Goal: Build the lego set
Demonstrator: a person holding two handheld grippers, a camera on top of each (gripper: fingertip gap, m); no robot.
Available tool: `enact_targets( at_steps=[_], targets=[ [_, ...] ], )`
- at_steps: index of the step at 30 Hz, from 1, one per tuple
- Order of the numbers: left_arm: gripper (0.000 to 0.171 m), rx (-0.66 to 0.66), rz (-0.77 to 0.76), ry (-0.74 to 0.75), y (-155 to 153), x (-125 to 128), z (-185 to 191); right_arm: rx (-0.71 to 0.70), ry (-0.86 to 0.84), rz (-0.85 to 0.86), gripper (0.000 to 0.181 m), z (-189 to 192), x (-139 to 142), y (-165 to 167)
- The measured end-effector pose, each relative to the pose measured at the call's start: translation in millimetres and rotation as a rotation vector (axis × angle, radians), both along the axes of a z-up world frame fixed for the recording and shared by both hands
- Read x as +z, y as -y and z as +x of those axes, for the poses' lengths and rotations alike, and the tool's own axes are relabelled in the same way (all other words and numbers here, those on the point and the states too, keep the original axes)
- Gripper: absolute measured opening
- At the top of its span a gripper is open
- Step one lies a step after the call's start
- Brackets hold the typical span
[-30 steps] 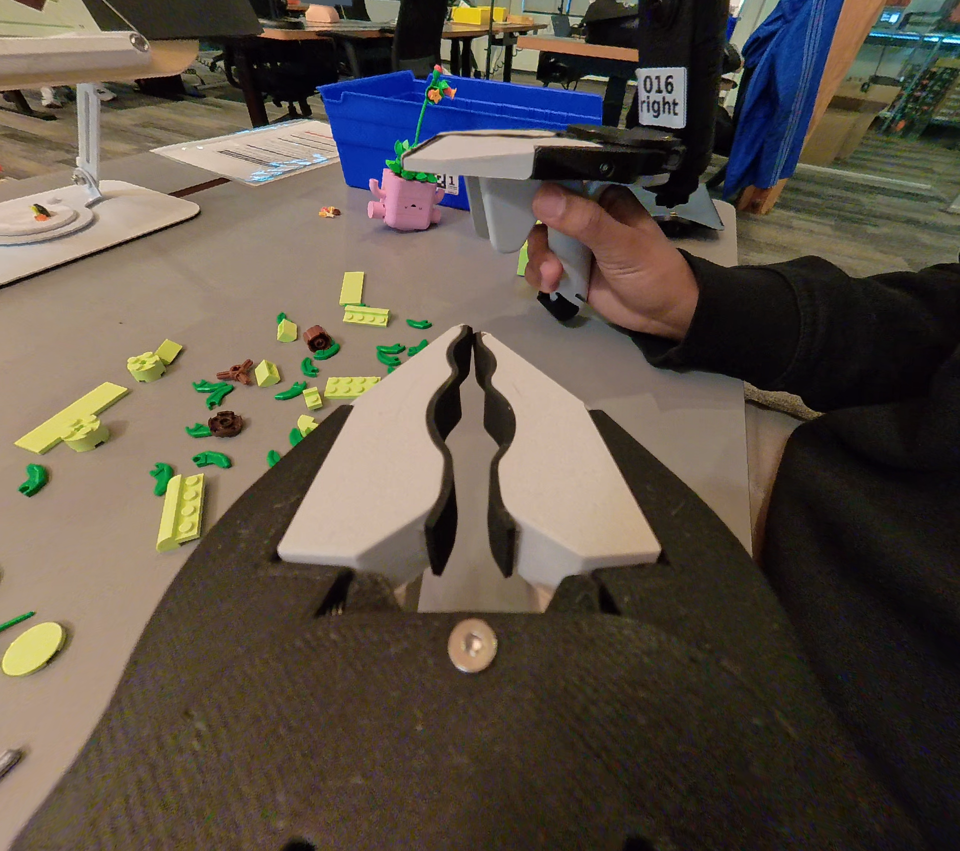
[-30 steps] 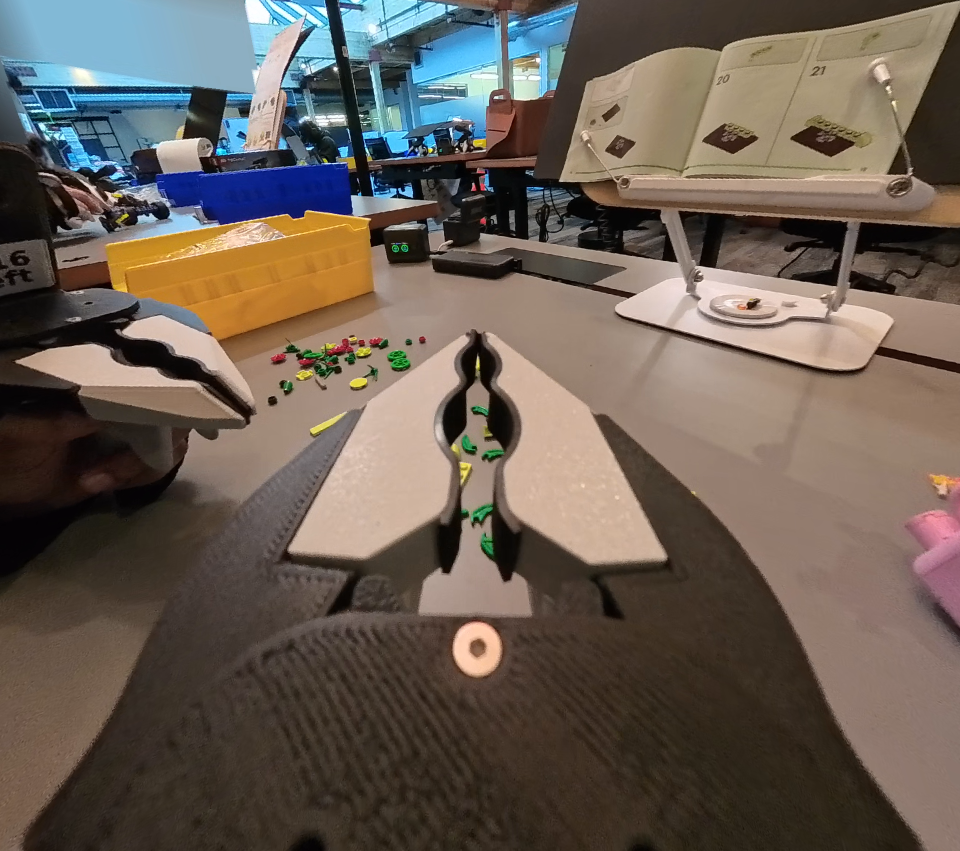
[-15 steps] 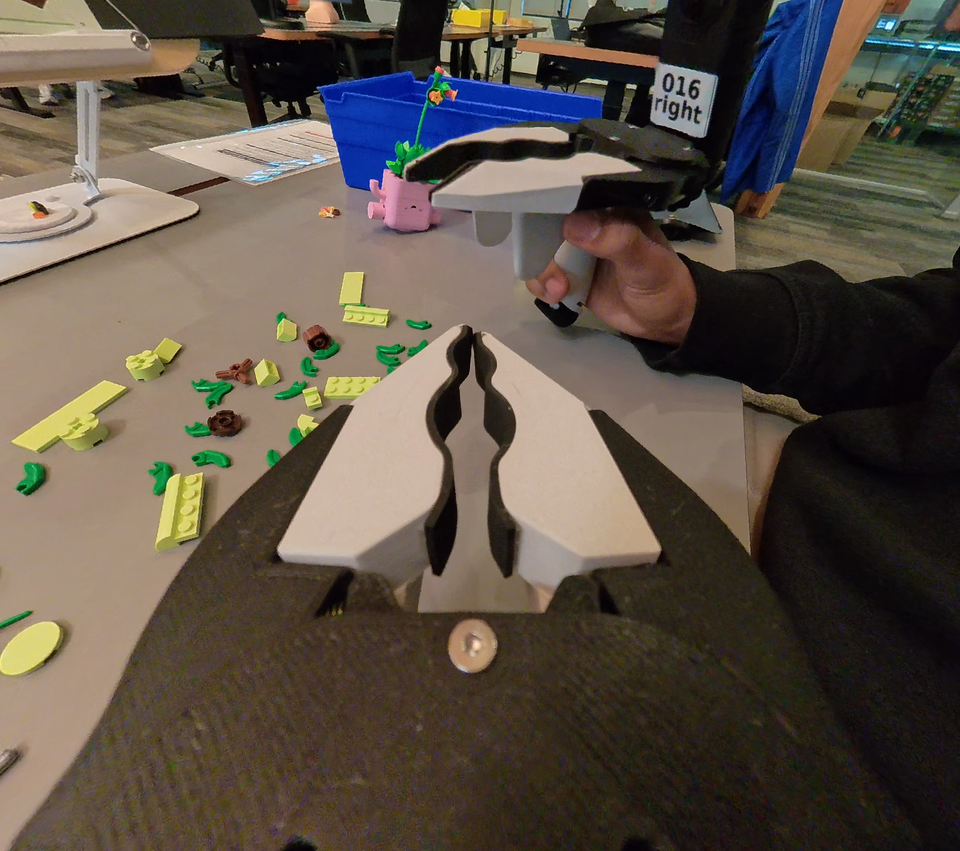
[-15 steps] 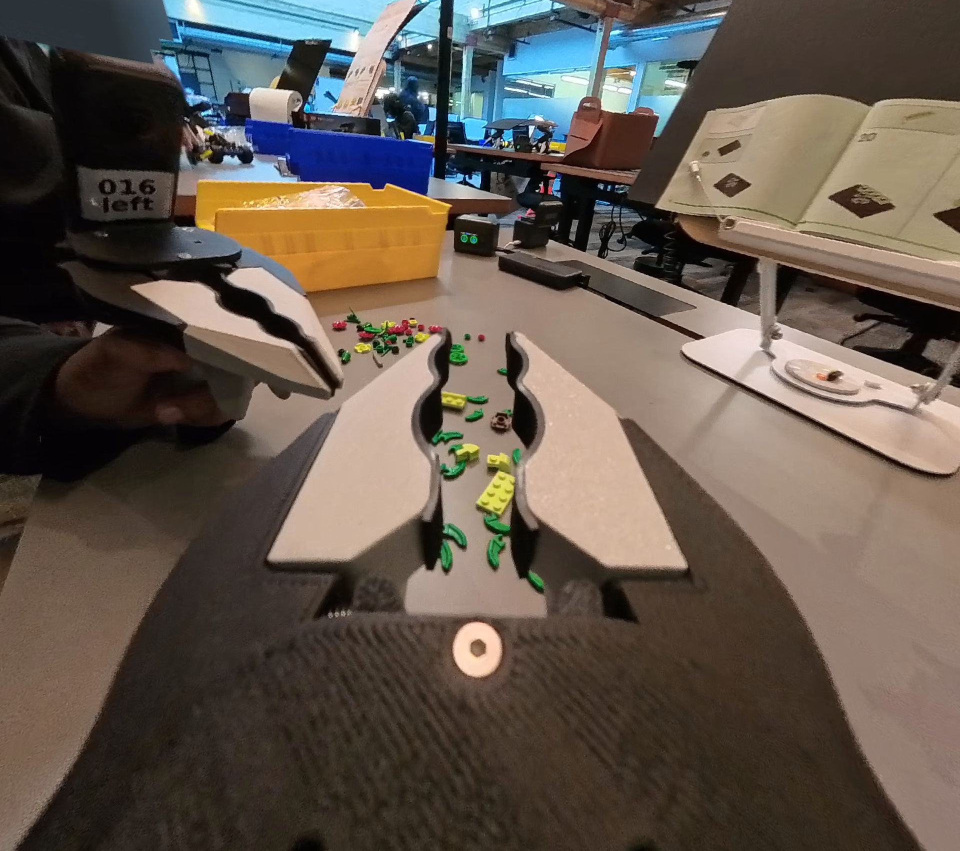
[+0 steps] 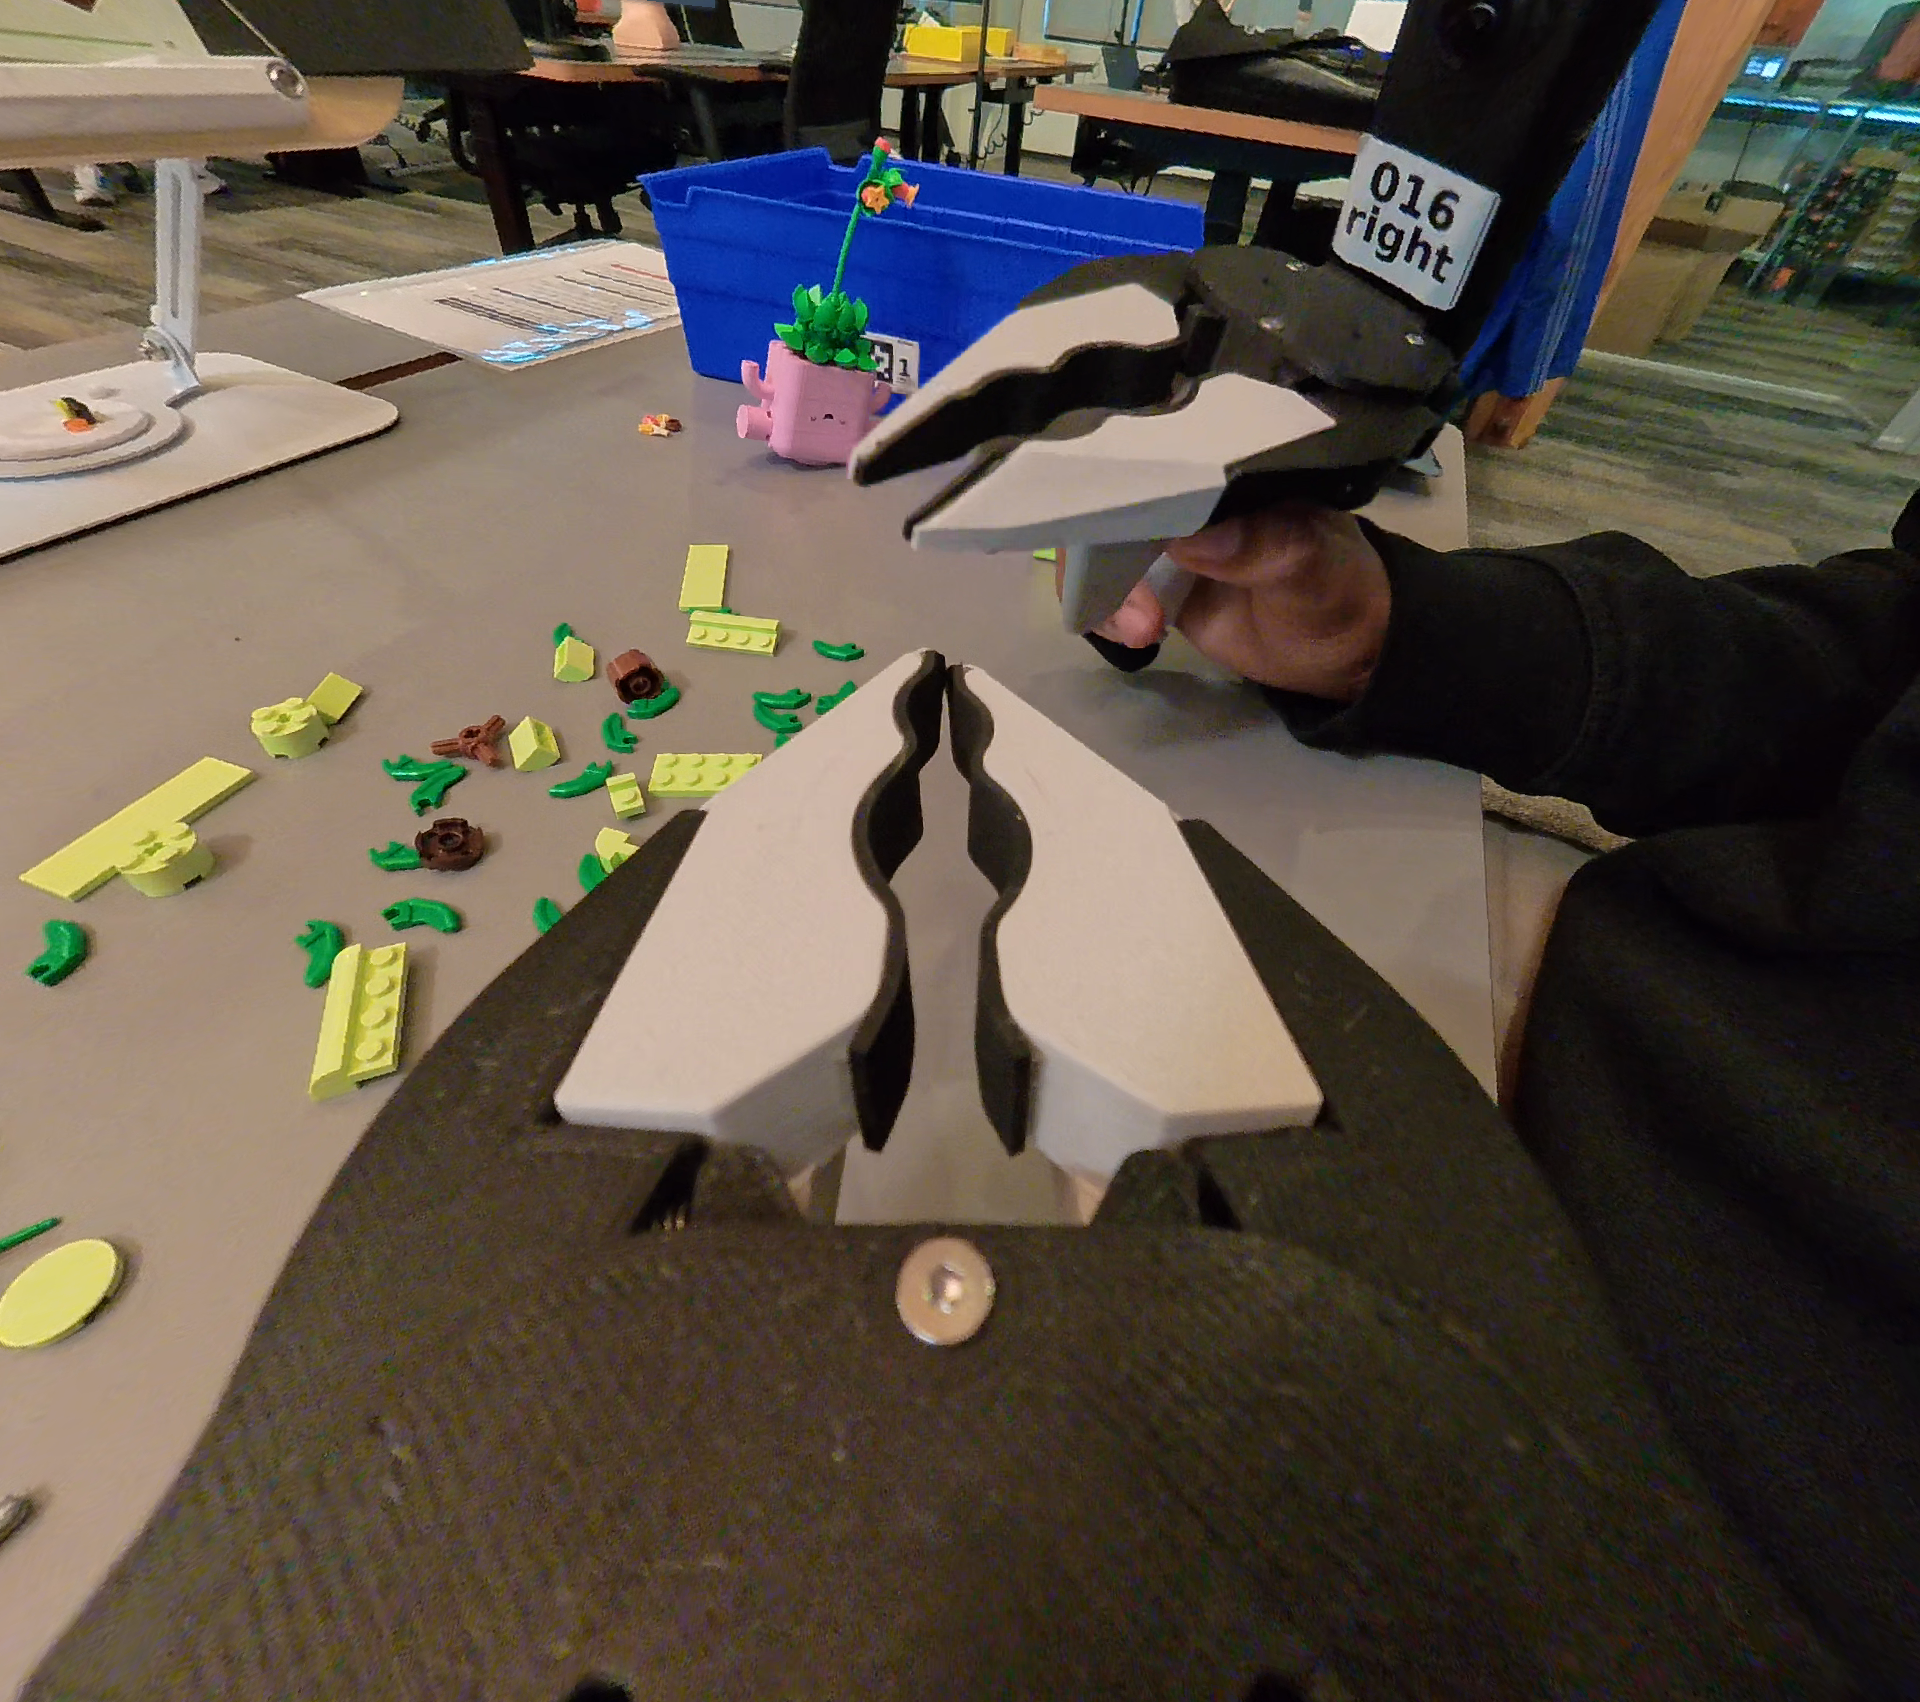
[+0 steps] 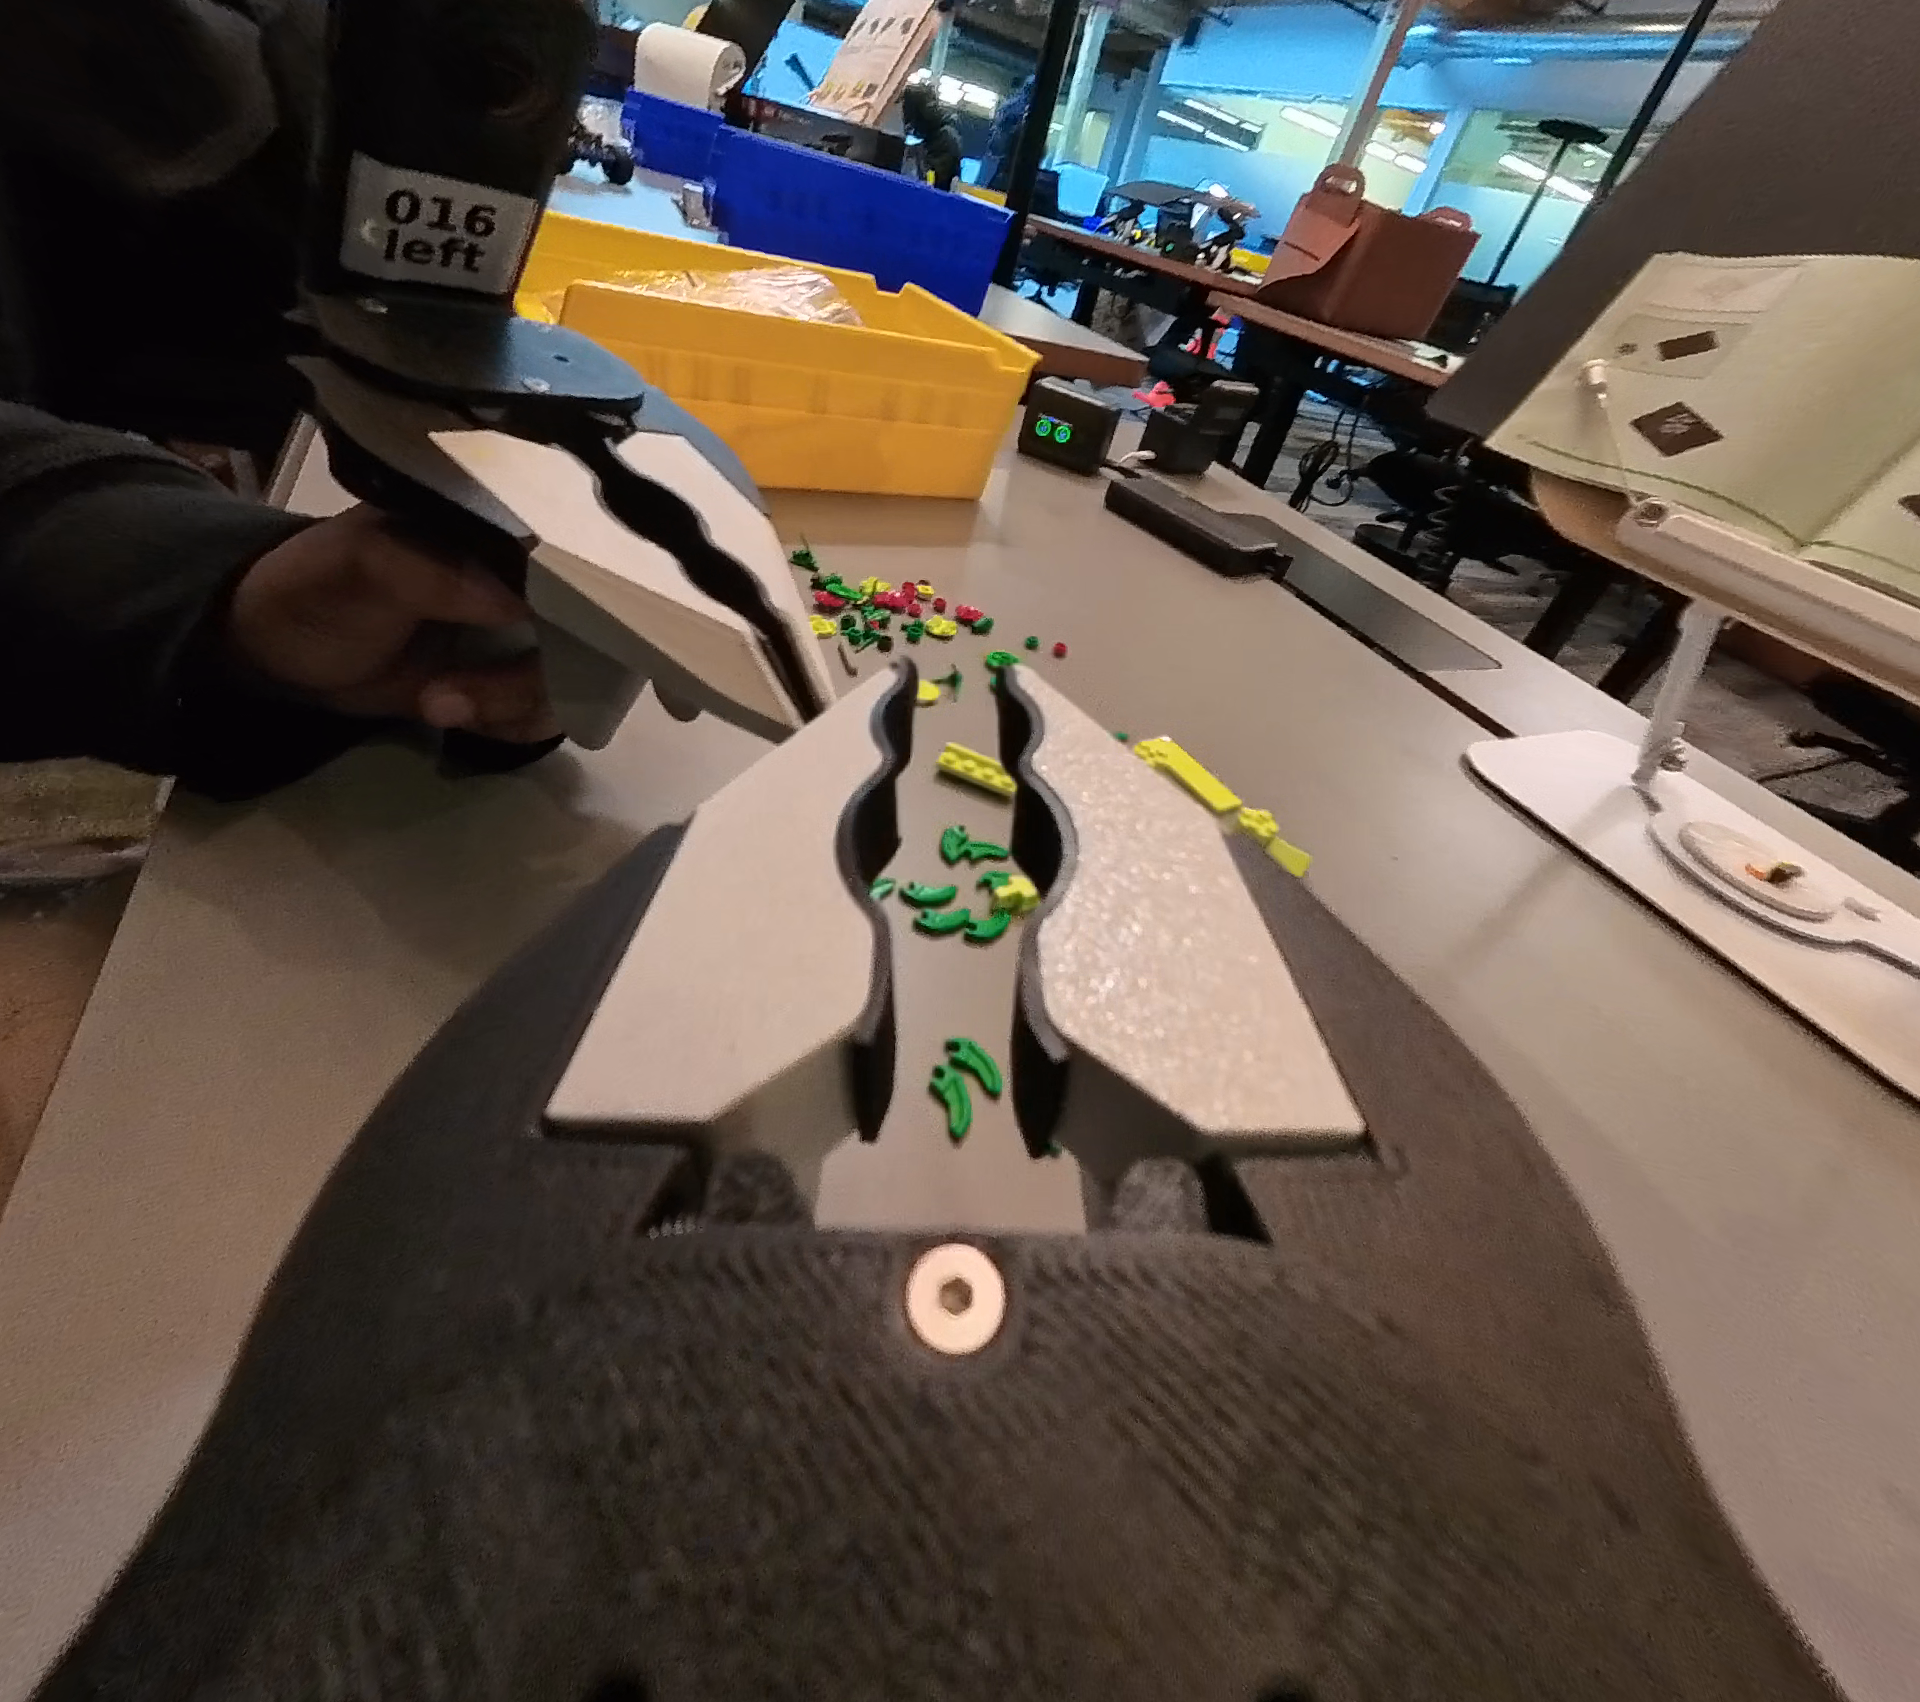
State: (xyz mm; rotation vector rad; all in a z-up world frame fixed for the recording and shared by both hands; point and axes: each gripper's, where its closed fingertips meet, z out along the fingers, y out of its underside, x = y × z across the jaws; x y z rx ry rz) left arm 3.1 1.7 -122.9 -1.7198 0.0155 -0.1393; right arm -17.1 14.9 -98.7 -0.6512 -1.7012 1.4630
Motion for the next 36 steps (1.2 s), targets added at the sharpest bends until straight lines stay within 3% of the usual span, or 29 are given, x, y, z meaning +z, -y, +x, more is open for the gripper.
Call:
enact_targets(
  at_steps=[11, 36],
  targets=[
    [0.000, 0.001, 0.003, 0.002, 0.2, 0.4, -0.3, 0.130, 0.007, 0.106, 0.000, 12.5, -11.4, 28.3],
    [0.000, 0.006, 0.003, 0.021, 0.3, 0.2, -2.5, 0.060, -0.028, 0.160, 0.000, 7.5, -13.3, 26.8]
  ],
)
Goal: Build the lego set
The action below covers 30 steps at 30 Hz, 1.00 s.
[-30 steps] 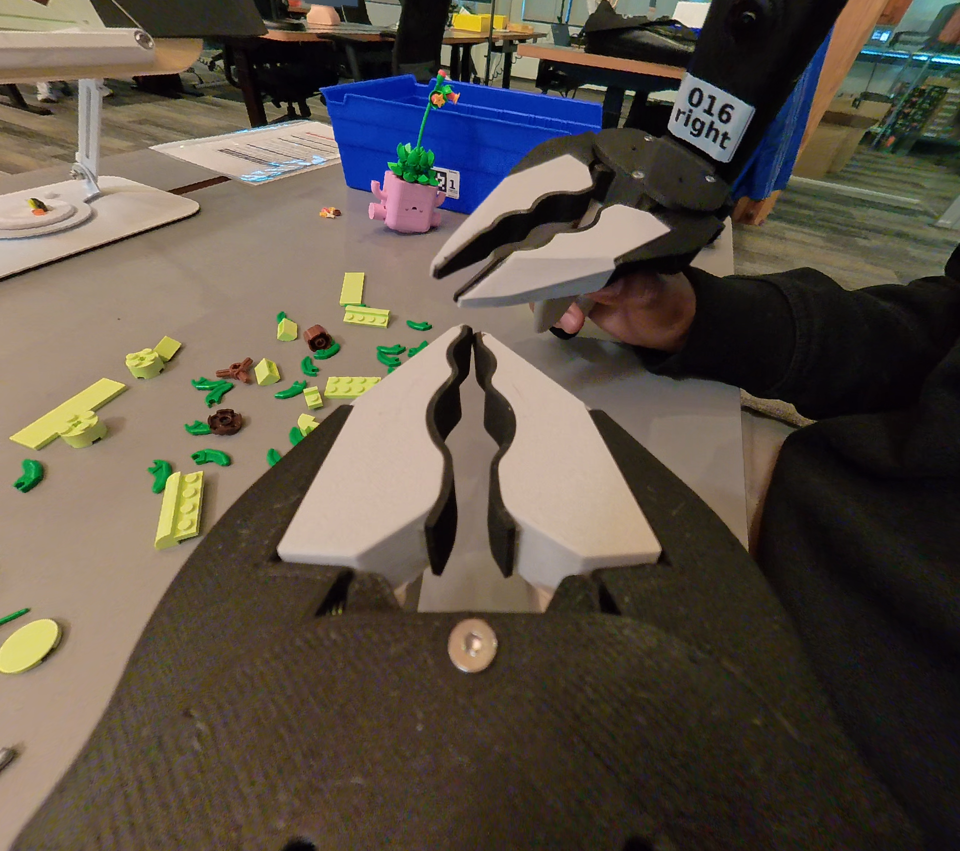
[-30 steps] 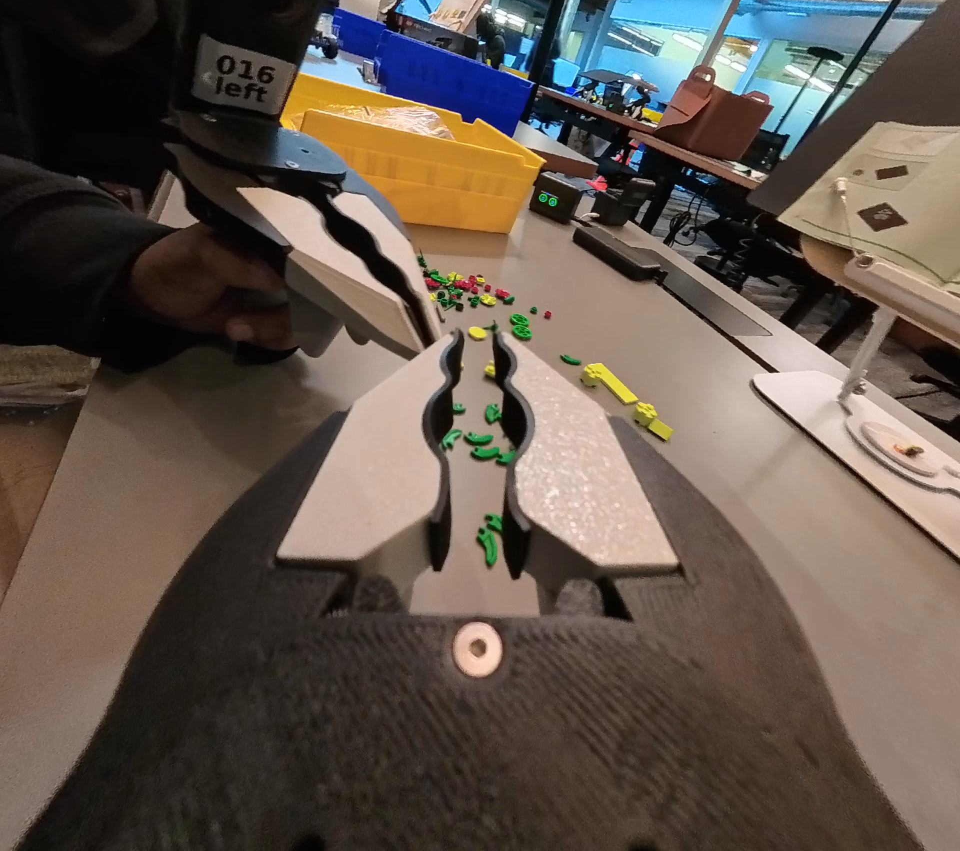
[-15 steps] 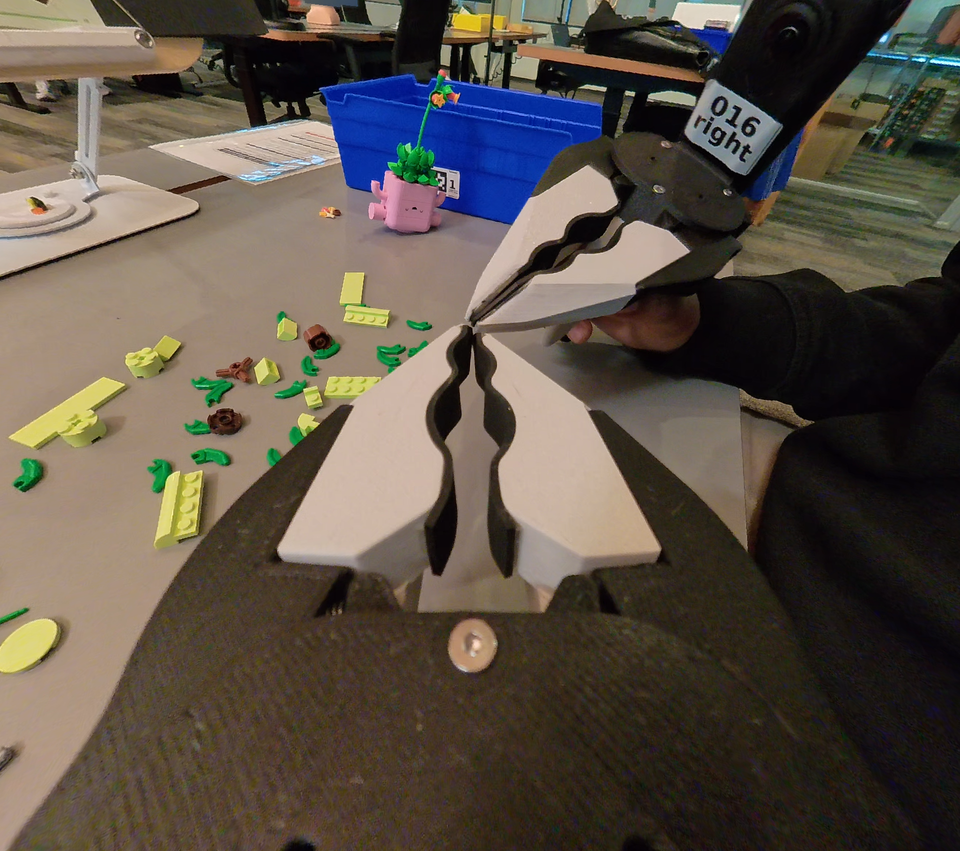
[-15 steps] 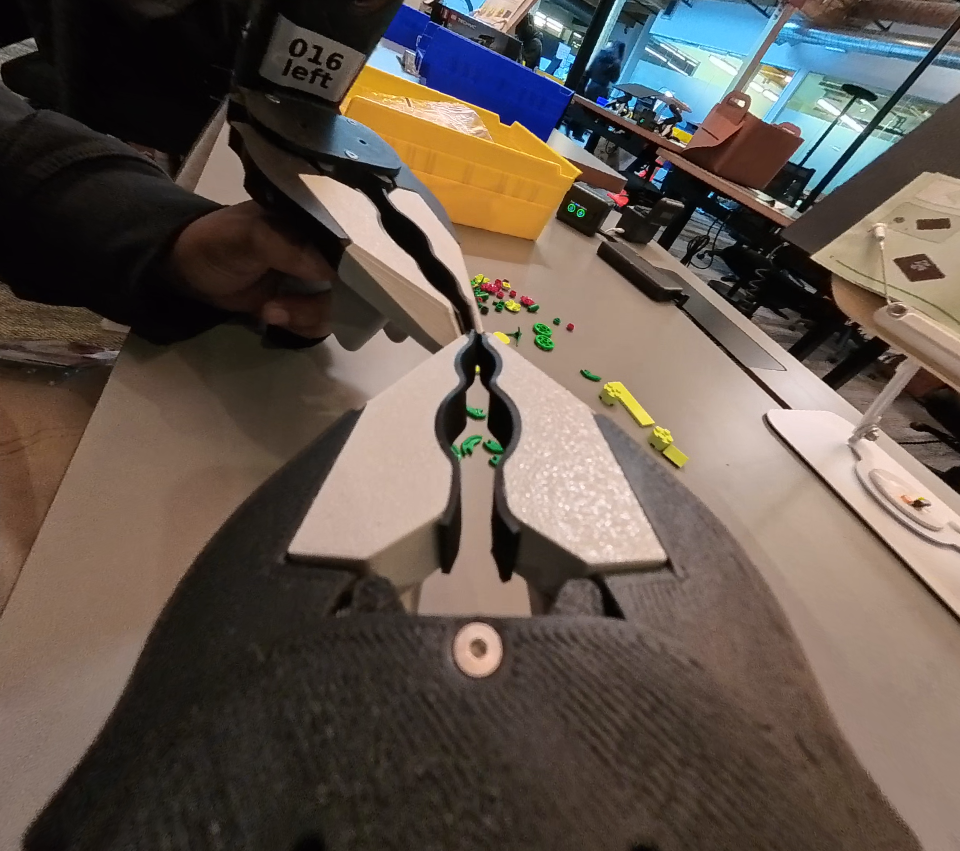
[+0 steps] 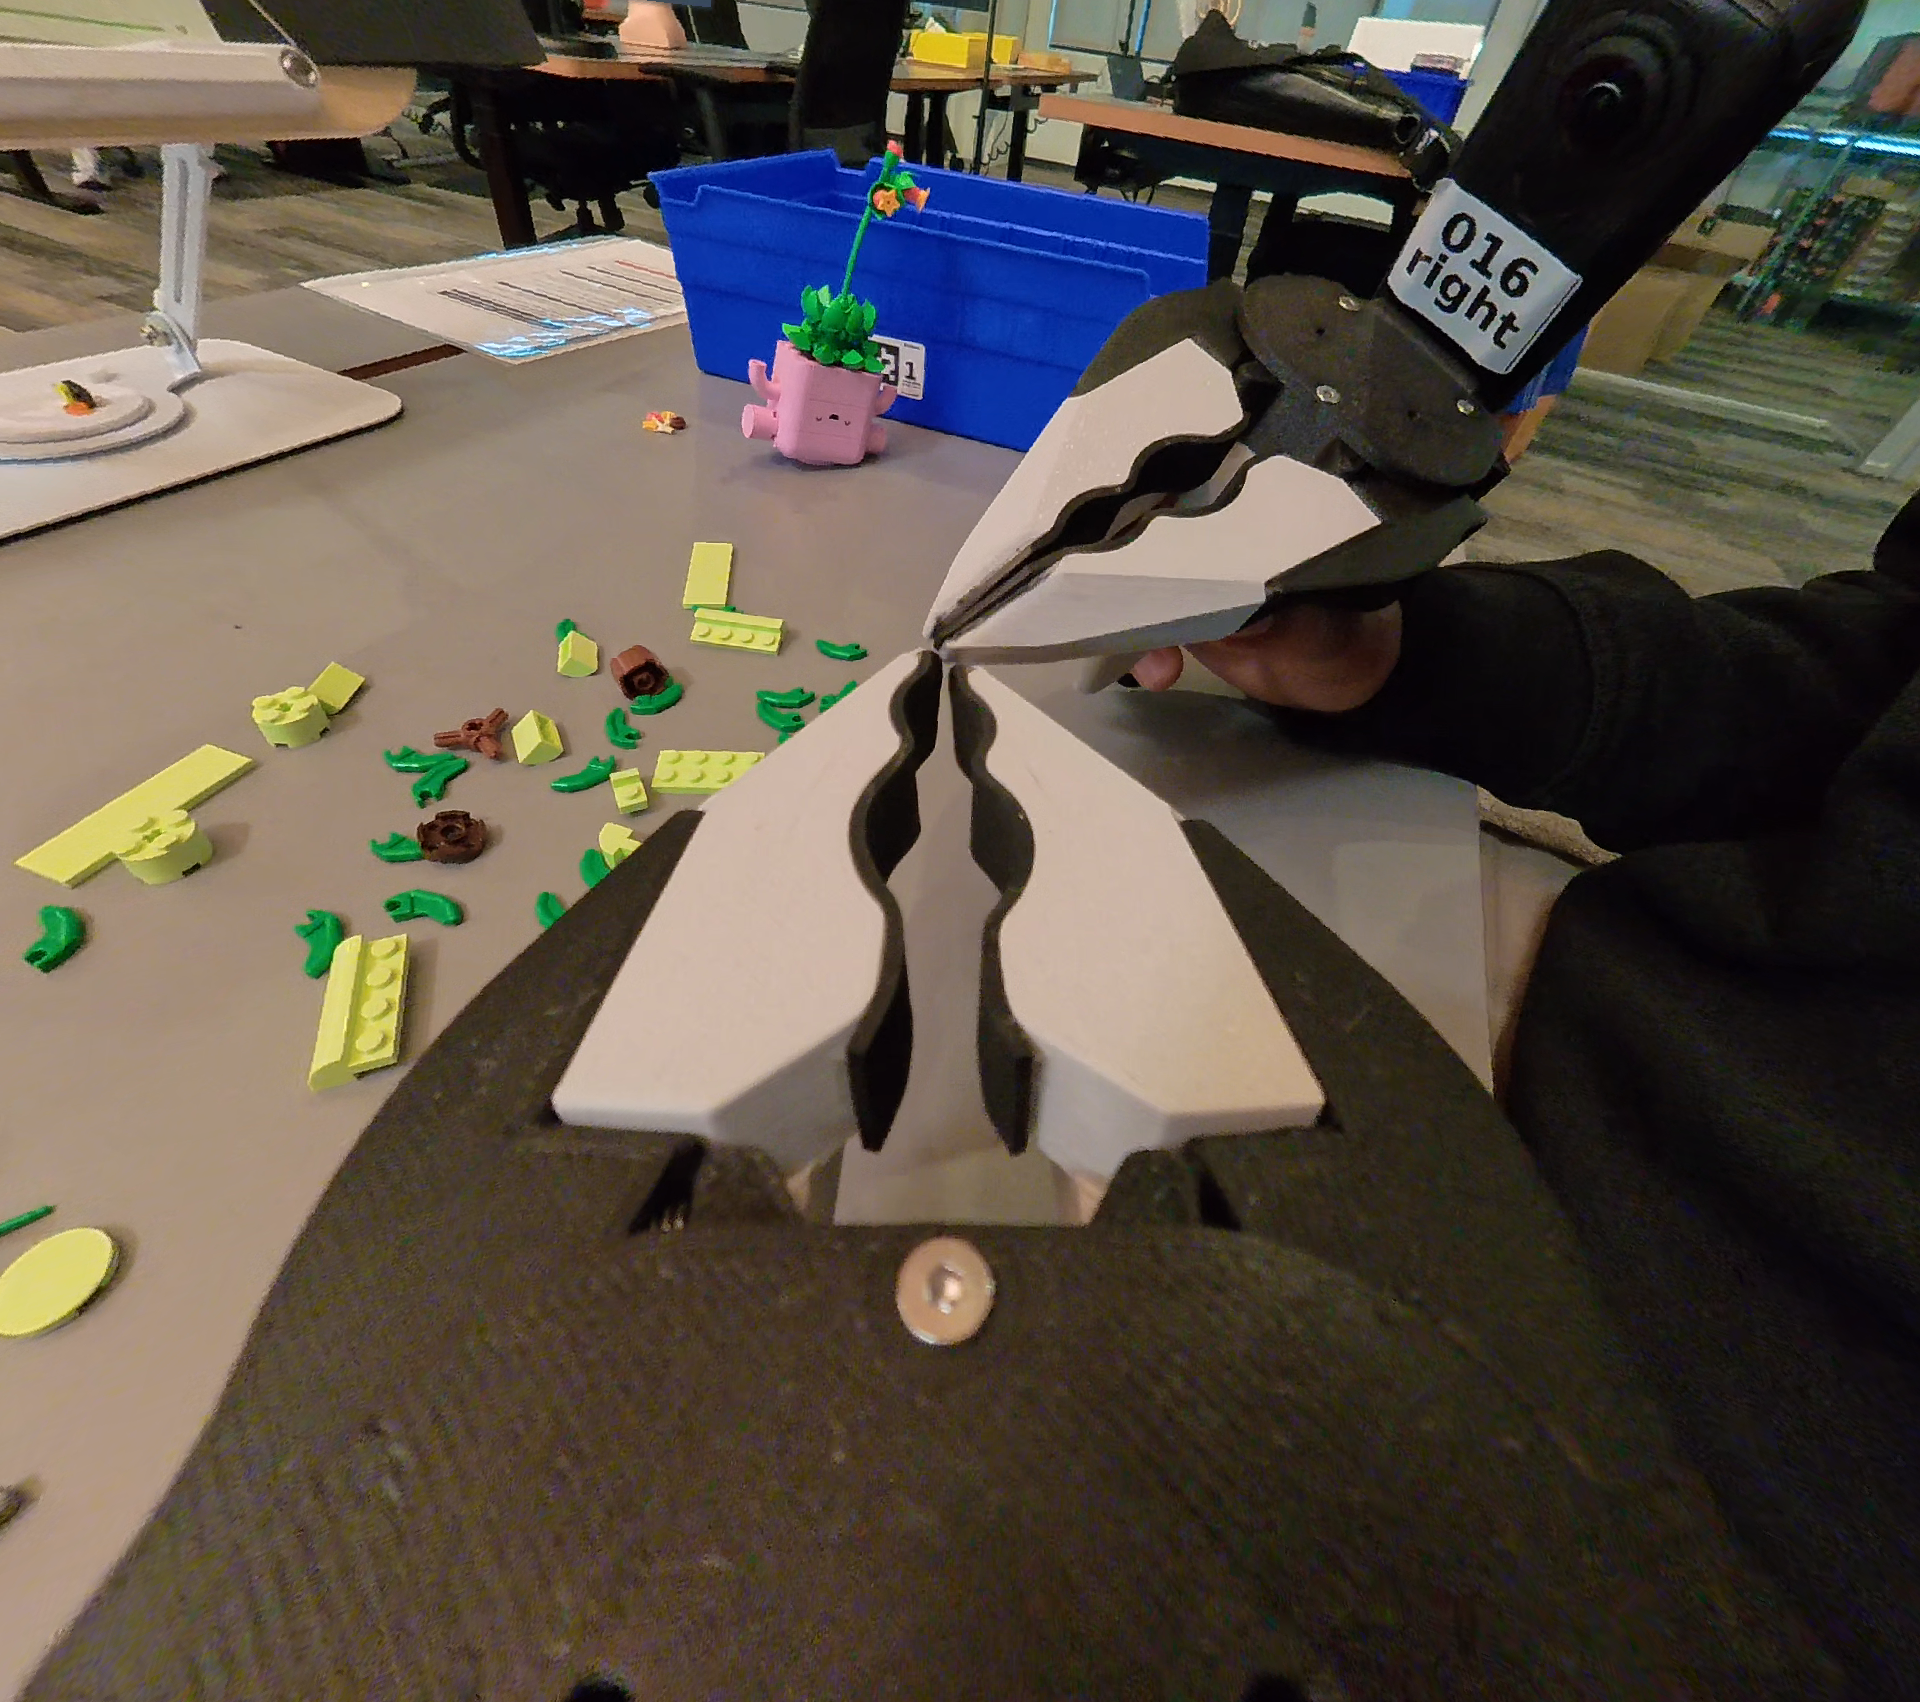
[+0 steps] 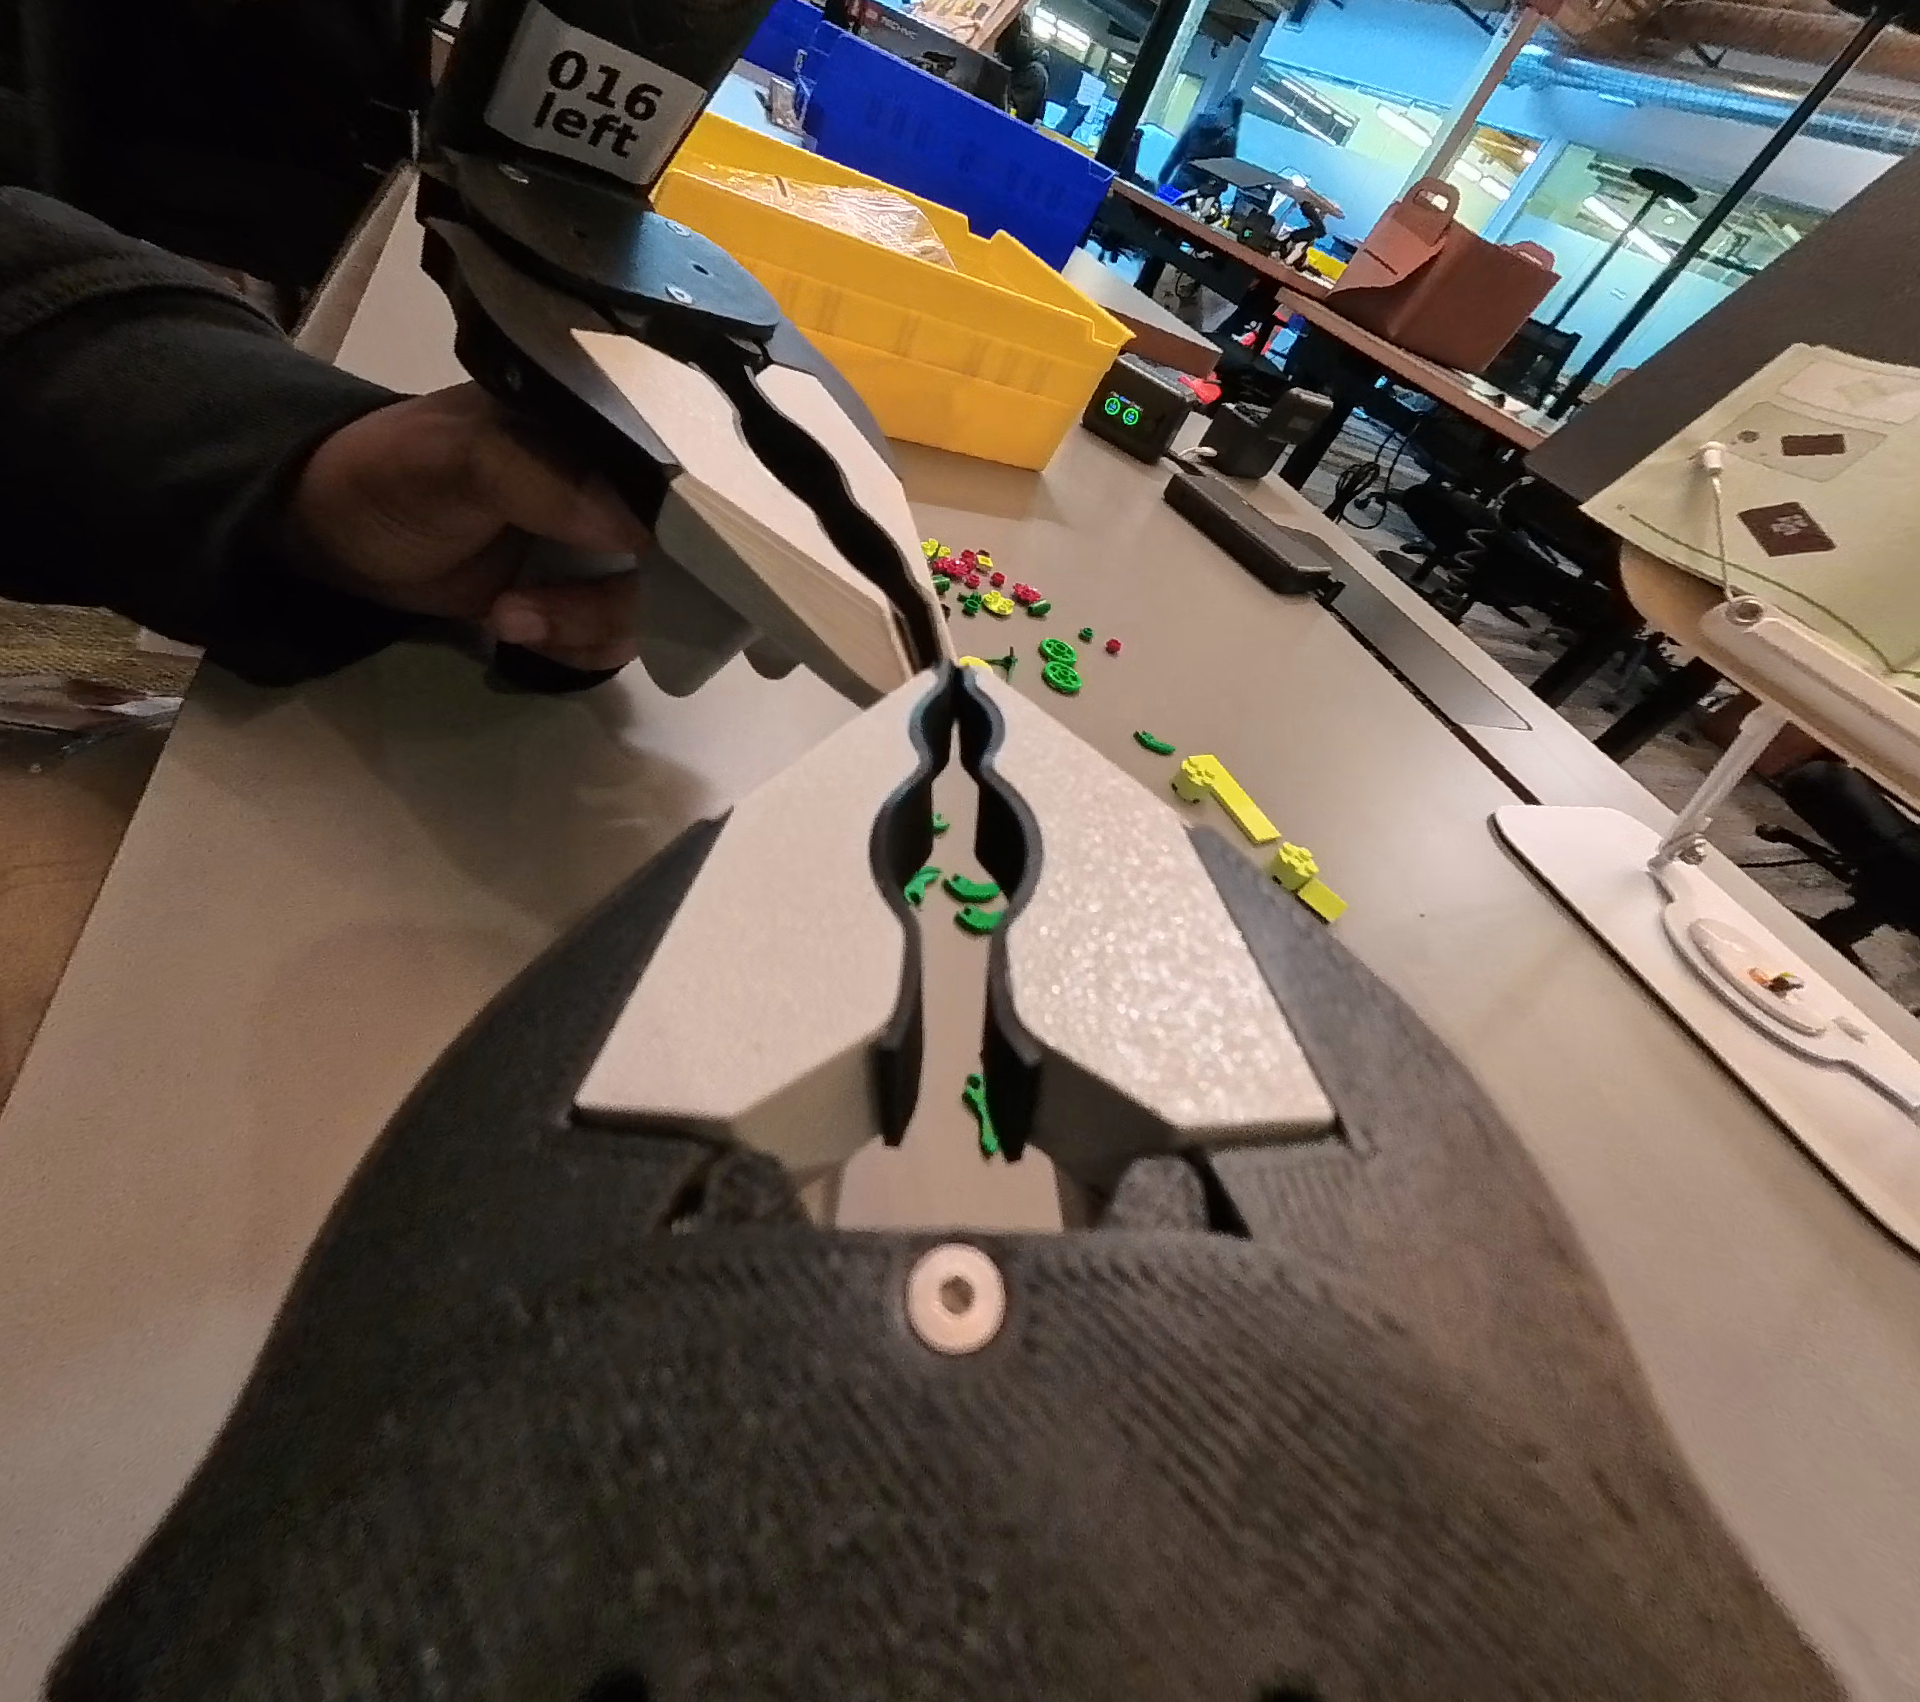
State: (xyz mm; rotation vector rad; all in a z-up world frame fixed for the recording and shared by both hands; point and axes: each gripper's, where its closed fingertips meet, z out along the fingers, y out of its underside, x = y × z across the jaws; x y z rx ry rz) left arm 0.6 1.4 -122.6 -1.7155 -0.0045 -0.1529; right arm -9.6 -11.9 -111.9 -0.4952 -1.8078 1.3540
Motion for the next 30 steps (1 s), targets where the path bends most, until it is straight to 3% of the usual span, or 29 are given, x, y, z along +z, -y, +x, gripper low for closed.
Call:
enact_targets(
  at_steps=[11, 30],
  targets=[
    [0.000, 0.000, 0.016, 0.038, 1.5, 1.9, -3.6, -0.138, 0.101, -0.126, 0.000, -19.2, -5.7, -33.1],
    [0.000, 0.003, 0.046, 0.115, 4.2, 4.8, -10.8, -0.154, 0.149, -0.176, 0.000, -23.5, -9.0, -41.1]
  ],
)
